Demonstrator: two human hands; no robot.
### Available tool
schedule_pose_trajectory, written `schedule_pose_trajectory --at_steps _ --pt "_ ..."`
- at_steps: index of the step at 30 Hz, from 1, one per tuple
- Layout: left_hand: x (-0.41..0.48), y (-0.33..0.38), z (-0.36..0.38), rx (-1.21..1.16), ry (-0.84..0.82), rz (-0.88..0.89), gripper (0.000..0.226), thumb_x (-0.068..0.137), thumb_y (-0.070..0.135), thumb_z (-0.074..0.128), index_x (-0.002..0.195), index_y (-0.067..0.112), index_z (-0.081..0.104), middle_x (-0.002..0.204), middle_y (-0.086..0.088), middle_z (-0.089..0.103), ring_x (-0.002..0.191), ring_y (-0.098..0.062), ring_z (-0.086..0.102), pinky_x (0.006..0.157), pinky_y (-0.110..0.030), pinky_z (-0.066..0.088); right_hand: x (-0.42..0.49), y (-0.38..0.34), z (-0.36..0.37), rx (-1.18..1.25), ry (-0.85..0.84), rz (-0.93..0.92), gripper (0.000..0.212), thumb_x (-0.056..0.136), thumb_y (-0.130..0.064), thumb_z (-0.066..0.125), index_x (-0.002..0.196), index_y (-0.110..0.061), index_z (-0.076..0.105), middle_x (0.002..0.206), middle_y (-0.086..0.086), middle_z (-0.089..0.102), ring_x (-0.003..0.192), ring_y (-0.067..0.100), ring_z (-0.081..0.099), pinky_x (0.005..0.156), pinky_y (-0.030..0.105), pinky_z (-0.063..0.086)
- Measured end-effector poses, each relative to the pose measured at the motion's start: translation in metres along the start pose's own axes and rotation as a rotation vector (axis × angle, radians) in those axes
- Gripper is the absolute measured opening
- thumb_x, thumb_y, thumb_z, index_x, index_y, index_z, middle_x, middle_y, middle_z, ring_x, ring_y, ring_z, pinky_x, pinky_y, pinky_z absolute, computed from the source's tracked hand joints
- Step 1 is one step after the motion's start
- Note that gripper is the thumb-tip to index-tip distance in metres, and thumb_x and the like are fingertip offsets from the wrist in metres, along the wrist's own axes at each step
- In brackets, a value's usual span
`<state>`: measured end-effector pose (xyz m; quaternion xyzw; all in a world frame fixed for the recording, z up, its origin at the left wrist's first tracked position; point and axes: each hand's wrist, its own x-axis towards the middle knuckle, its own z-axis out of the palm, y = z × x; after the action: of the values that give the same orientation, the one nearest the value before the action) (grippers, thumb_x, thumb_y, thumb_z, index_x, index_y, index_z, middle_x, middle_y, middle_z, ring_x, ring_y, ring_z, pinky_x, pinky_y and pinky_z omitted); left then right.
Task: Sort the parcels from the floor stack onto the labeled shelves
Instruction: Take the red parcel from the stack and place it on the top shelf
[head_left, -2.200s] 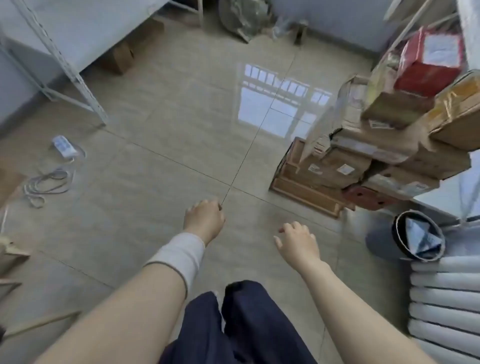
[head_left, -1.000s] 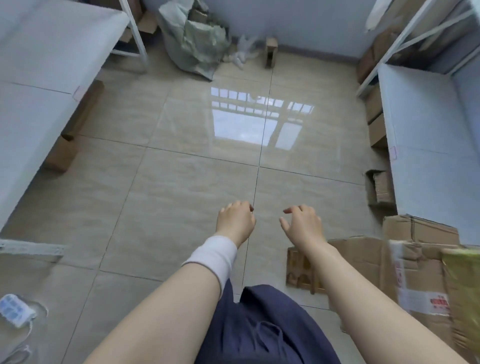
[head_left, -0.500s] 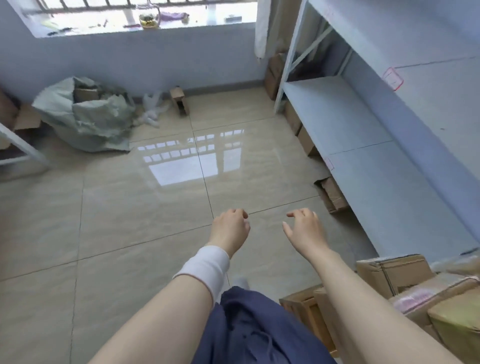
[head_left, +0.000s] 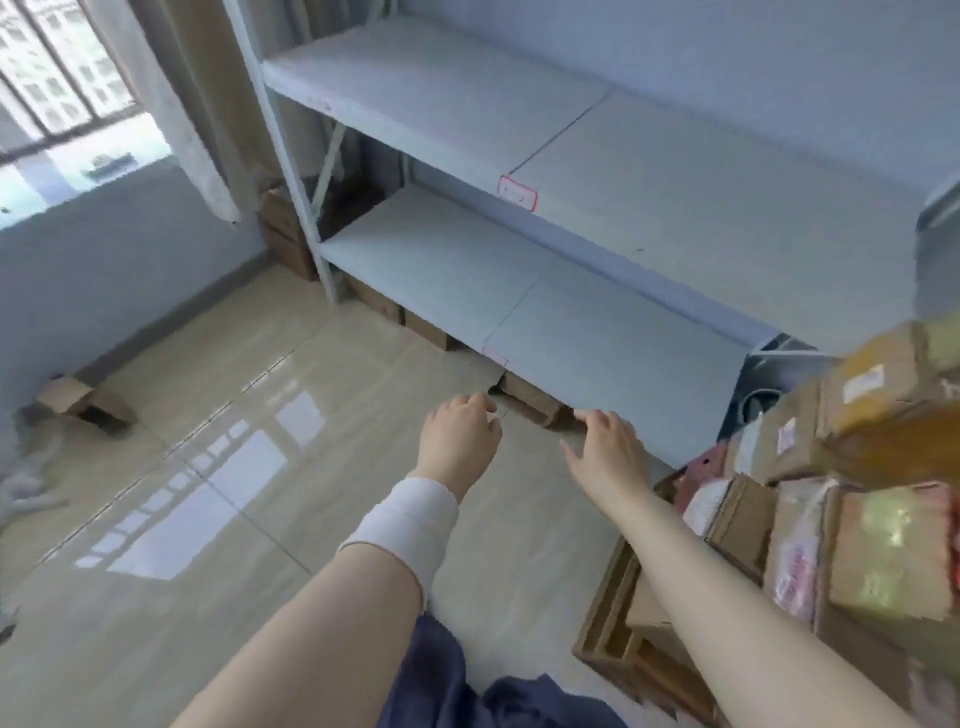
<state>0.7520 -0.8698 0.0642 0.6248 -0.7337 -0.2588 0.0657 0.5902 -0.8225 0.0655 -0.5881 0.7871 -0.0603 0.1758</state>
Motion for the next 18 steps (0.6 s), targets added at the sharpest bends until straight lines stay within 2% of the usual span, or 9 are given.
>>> schedule_pose_trajectory --at_steps 6,10,16,18 --pt "0.07 0.043 -0.019 0.068 -0.137 0.335 0.031 0.095 0.024 0.039 0.122 0.017 0.055 0.124 -0.005 0.056 0.114 -0.026 0.051 0.093 -0.034 0.04 0.004 -0.002 -0.028 0.101 0.186 0.323 0.044 0.094 -0.03 0.049 0.134 -0.013 0.043 0.134 0.005 0.047 0.127 0.021 0.04 0.104 0.03 0.033" --pt "0.086 0.096 -0.015 0.08 -0.234 0.542 0.033 0.096 0.023 0.04 0.127 0.02 0.051 0.13 -0.003 0.052 0.119 -0.023 0.048 0.098 -0.033 0.036 -0.012 0.015 -0.052 0.146 0.357 0.497 0.043 0.092 -0.032 0.052 0.131 -0.013 0.047 0.13 0.005 0.051 0.122 0.021 0.044 0.1 0.031 0.04" --pt "0.074 0.194 0.008 0.046 -0.299 0.871 0.033 0.097 0.028 0.04 0.127 0.022 0.051 0.132 -0.001 0.052 0.12 -0.022 0.049 0.101 -0.033 0.037 -0.047 0.051 -0.092 0.116 0.648 0.629 0.036 0.091 -0.024 0.055 0.123 -0.009 0.052 0.124 0.008 0.052 0.118 0.025 0.046 0.097 0.033 0.043" --pt "0.062 0.228 0.014 0.031 -0.31 0.961 0.032 0.097 0.028 0.04 0.127 0.024 0.051 0.132 -0.001 0.052 0.12 -0.021 0.048 0.101 -0.033 0.038 -0.059 0.064 -0.105 0.121 0.738 0.667 0.035 0.09 -0.022 0.057 0.122 -0.009 0.053 0.125 0.008 0.052 0.121 0.024 0.045 0.1 0.035 0.043"
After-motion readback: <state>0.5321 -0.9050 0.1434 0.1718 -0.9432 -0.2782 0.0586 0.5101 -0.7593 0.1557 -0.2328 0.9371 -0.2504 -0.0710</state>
